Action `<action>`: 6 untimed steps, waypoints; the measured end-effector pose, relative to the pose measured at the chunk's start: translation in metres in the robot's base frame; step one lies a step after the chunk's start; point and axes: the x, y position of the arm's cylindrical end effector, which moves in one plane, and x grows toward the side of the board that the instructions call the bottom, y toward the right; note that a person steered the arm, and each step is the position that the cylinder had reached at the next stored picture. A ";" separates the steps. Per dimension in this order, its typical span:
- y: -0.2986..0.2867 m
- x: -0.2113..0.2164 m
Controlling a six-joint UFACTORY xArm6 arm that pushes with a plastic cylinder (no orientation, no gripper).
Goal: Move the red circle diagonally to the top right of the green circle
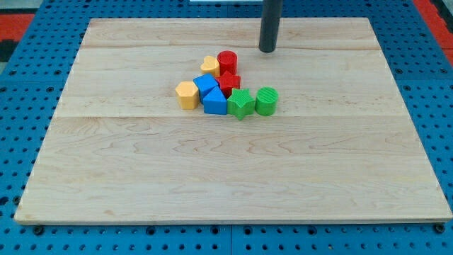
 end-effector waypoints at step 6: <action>0.017 0.122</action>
